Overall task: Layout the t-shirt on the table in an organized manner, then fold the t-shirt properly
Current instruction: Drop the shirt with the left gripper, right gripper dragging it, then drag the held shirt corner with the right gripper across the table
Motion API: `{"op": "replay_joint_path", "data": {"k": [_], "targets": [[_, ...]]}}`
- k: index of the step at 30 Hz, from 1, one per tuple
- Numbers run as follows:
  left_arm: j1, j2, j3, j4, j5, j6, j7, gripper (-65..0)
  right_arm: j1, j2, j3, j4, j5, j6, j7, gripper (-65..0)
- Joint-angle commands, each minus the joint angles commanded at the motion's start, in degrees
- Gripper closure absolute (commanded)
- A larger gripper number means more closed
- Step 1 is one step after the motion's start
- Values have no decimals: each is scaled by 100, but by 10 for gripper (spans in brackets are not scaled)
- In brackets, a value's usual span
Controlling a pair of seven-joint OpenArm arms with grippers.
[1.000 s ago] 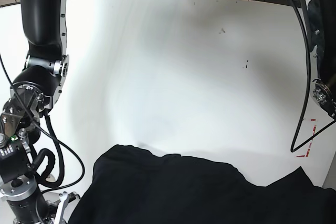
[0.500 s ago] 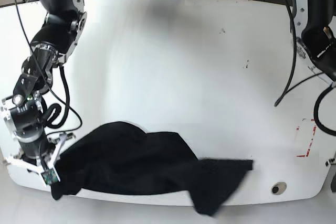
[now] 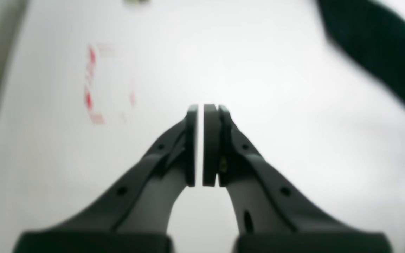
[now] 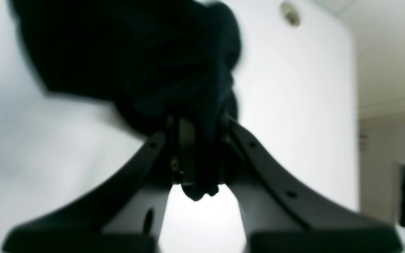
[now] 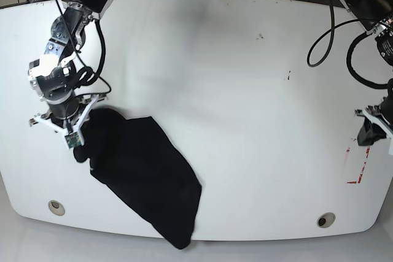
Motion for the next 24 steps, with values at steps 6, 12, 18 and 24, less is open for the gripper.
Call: {"op": "replay_joint_path", "data": {"k": [6, 12, 18, 24], "targets": [[185, 387, 0, 97, 0, 0, 0, 0, -475, -325, -18, 0, 0, 0, 193, -8], [220, 404, 70, 97, 18, 0, 0, 0, -695, -633, -53, 0, 0, 0, 220, -8], [202, 404, 158, 97, 18, 0, 0, 0, -756, -774, -53, 0, 0, 0, 220, -8], [105, 404, 158, 97, 18, 0, 0, 0, -738, -853, -53, -9, 0, 0, 220, -8]]}}
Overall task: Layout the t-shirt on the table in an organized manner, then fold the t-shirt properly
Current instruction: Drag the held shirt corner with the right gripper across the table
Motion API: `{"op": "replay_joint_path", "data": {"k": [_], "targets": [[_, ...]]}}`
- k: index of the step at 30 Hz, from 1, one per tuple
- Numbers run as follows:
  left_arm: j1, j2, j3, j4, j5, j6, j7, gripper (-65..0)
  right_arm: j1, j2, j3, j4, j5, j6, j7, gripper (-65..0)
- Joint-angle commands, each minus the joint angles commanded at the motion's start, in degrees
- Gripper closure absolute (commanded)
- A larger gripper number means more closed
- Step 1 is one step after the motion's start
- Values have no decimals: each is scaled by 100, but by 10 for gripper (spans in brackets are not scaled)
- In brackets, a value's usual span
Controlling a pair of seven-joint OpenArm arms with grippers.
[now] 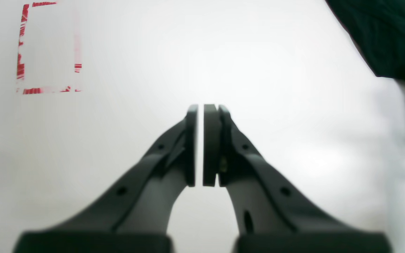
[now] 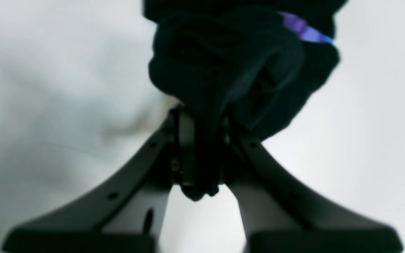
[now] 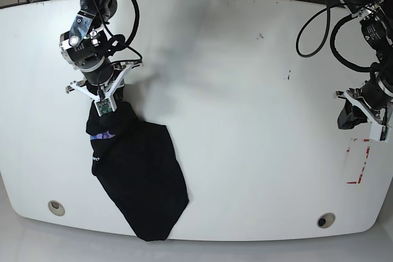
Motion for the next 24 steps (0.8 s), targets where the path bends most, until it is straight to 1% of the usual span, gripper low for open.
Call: {"op": "replay_joint_path", "data": {"k": [4, 6, 12, 13, 15, 16, 20, 24], "targets": [[-35, 0, 0, -9, 0, 0, 0, 0, -9, 0, 0, 0, 0, 0, 0, -8], [-44, 0, 0, -9, 0, 0, 0, 0, -62, -9, -202, 0, 9, 0, 0, -8], [-141, -9, 0, -18, 0, 0, 0, 0, -554, -44, -1486, 9, 9, 0, 26, -6], [-211, -9, 0, -18, 0, 0, 0, 0, -624, -62, -1846, 9, 9, 0, 26, -6], [-246, -26, -18, -18, 0, 0, 0, 0, -721, -123, -2180, 9, 9, 0, 26, -6], [-281, -44, -35, -26, 0, 0, 0, 0, -791, -167, -2479, 9, 9, 0, 26, -6], [-404, -237, -185, -44, 9, 0, 0, 0, -800, -185, -3147, 0, 9, 0, 26, -6], [-519, -334, -316, -44, 9, 0, 0, 0, -800, -193, -3824, 0, 9, 0, 26, -6]]}}
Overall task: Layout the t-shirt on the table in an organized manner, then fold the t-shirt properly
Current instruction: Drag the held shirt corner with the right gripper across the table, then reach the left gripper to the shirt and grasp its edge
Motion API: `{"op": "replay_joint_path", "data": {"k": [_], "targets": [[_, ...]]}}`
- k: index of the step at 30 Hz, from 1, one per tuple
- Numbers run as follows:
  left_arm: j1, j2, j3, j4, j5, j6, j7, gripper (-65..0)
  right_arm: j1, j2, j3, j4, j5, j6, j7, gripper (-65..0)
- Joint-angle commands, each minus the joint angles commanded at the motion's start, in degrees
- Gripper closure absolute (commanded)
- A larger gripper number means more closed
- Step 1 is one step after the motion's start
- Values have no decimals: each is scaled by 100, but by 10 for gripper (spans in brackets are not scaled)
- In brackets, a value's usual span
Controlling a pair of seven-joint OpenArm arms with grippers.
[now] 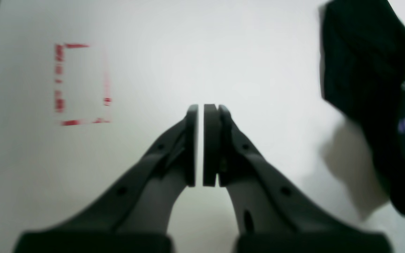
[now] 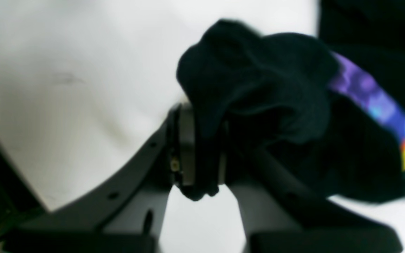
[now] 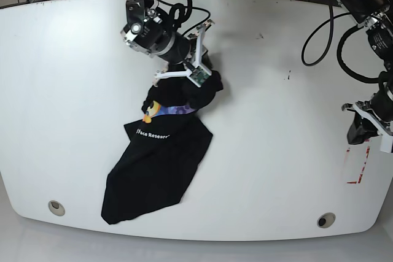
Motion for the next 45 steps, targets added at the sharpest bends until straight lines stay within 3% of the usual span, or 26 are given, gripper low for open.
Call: {"op": "replay_joint_path", "data": {"k": [9, 14, 19, 26, 32, 37, 45], "targets": [[-123, -369, -290, 0, 0, 0, 0, 0, -123, 35, -1398, 9, -237, 0, -18, -8], [-114, -413, -290, -62, 0, 0, 0, 0, -88, 62, -1336, 35, -633, 0, -9, -8], [-114, -369, -220, -123, -18, 0, 0, 0, 79, 202, -651, 53, -668, 0, -9, -8], [-105, -70, 536, -132, 9, 0, 0, 0, 167, 387, 668, 53, -651, 0, 26, -6], [-105, 457, 1196, -132, 308, 9, 0, -10, 167, 404, 1530, 53, -501, 0, 79, -6], [-132, 941, 1723, -220, 809, 9, 0, -94, 167, 404, 2075, 53, -484, 0, 79, -6], [-510, 1705, 2497, -1073, 1442, 9, -9, -315, 185, 404, 2418, 44, -484, 0, 79, -6]]}}
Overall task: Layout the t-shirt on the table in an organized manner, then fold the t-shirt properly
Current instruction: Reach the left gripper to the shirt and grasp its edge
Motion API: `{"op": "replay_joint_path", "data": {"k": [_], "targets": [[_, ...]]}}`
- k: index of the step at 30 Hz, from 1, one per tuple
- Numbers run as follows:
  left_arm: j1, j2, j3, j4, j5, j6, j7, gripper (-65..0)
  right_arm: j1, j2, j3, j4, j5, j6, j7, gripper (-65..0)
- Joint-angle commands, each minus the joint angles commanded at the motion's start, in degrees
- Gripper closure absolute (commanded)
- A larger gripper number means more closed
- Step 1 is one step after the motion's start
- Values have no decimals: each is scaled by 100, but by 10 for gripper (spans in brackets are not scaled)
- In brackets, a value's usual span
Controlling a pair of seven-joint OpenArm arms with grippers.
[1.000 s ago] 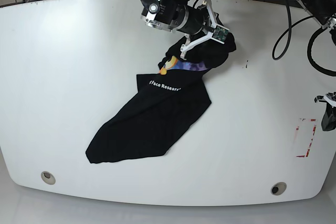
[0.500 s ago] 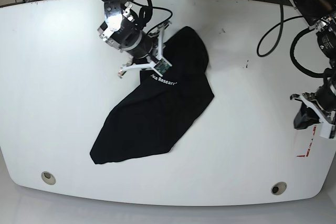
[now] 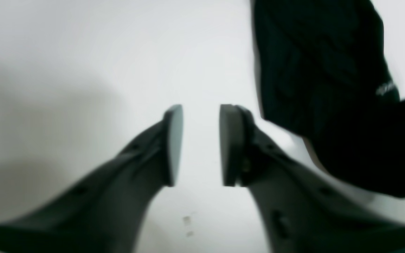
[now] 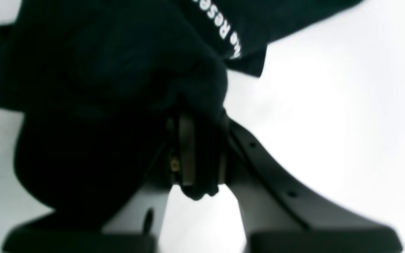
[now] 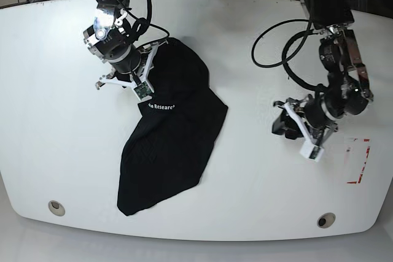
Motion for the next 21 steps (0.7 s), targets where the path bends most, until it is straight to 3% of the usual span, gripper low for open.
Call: {"op": "replay_joint_path", "data": {"k": [3, 10, 21], "targets": [[-211, 229, 167, -440, 185, 35, -79, -365, 0, 0, 9, 0, 0, 0, 0, -6], [-563, 580, 536, -1547, 686, 35, -791, -368, 0, 0, 9, 0, 0, 0, 0, -6], [-914, 659, 1196, -3042, 695, 26, -1503, -368, 9, -35, 9, 0, 0, 0, 9, -6]]}}
